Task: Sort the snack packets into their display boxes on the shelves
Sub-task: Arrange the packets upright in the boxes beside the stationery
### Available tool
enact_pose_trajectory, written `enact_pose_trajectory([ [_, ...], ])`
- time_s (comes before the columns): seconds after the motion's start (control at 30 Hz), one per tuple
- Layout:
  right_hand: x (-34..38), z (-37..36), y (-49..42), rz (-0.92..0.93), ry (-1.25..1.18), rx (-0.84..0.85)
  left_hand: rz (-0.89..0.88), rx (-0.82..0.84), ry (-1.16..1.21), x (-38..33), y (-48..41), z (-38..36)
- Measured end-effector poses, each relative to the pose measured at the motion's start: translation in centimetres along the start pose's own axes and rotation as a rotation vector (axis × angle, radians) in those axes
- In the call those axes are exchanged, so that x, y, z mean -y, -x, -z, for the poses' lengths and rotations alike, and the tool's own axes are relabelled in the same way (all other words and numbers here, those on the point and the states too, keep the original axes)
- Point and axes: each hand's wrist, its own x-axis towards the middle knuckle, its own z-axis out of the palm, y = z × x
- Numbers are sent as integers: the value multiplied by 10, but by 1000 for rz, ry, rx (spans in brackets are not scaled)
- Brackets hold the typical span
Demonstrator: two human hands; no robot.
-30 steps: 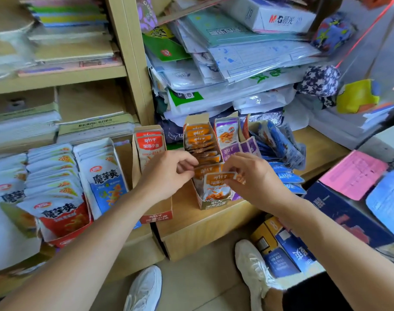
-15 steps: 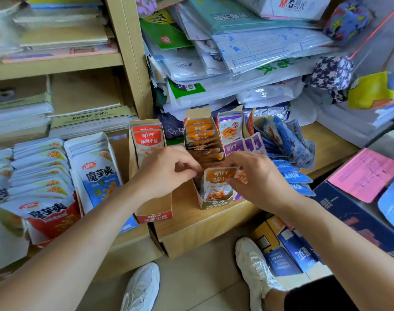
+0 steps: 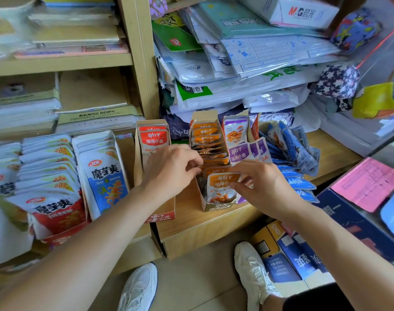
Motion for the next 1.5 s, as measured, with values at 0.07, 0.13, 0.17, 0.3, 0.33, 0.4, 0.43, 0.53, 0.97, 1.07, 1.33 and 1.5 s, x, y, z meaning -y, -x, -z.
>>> enact_pose_trajectory([
  [0.07, -1, -3, -4, -10, 7, -22, -4, 22, -16, -1, -3, -2],
  [0.13, -1, -5, -9, -27, 18, -66, 9, 15, 23, 0, -7, -1],
  [0.17, -1, -6, -11, -32, 28, -97, 23, -6, 62, 1, -9, -1],
  [0.3, 0, -17, -14, 7, 119, -200, 53, -48, 210, 4, -14, -1],
  [0.33, -1, -21, -13, 17, 158, -209, 51, -29, 238, 3, -14, -1],
  [0.4, 0, -27, -13, 14, 182, -209, 44, 27, 273, 2, -15, -1],
  [0.43, 1, -28, -13, 14, 172, -203, 44, 63, 285, 2, -17, 0],
  [0.53, 3, -26, -12, -23, 108, -188, 72, 121, 335, 9, -22, 10],
  [0.97, 20, -35, -5, -124, -71, -141, 55, 33, 133, 18, -29, 7],
  [1.07, 15, -35, -9, -72, 15, -209, 44, 68, 119, 19, -33, 9],
  [1.33, 7, -35, -9, 17, 141, -176, 20, 99, 119, 19, -48, 16],
  [1.5, 4, -32, -9, -1, 117, -168, -81, 168, -66, 16, -55, 13],
])
